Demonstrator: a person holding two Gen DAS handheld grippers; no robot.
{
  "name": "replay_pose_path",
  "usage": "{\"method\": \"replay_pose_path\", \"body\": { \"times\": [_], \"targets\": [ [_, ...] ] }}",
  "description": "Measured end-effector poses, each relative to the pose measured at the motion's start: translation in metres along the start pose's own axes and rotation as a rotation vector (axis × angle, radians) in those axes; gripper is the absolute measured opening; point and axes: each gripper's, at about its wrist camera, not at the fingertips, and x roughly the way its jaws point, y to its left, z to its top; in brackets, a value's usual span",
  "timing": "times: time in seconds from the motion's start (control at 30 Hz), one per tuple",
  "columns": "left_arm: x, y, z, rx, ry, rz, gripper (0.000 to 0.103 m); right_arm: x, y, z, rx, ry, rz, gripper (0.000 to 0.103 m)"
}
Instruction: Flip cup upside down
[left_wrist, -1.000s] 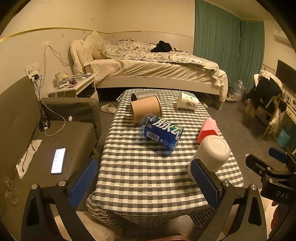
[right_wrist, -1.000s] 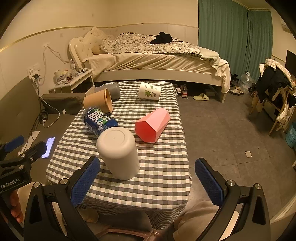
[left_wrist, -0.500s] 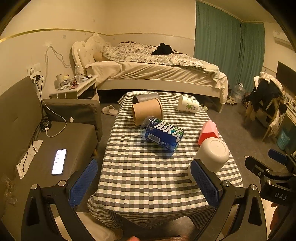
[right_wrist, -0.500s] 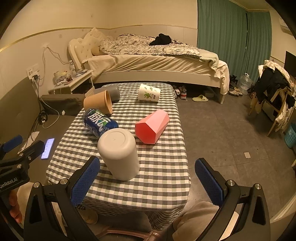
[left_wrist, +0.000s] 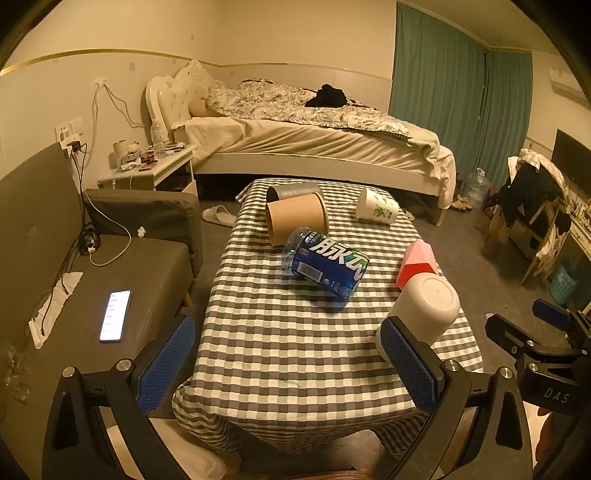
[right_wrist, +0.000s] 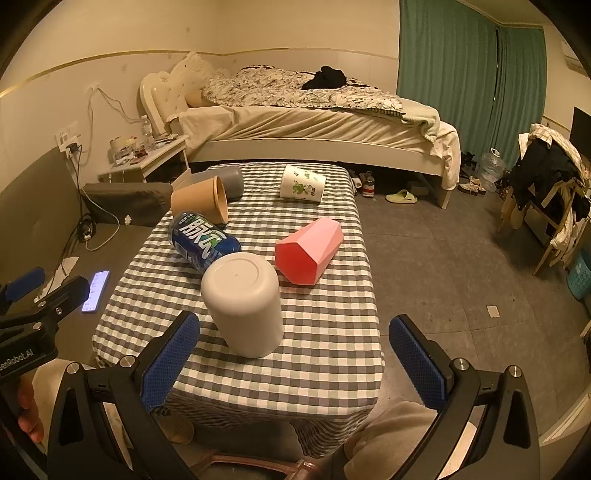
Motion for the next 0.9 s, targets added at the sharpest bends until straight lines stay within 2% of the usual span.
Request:
{"method": "replay_pose_path", "body": {
  "times": [0.9],
  "targets": [
    [0.0029, 0.0038, -0.0022, 0.003, 0.010, 0.006, 0.103, 0.0061, -0.0007, -0.0013, 0.001, 0.020, -0.011, 0.103]
  ]
}}
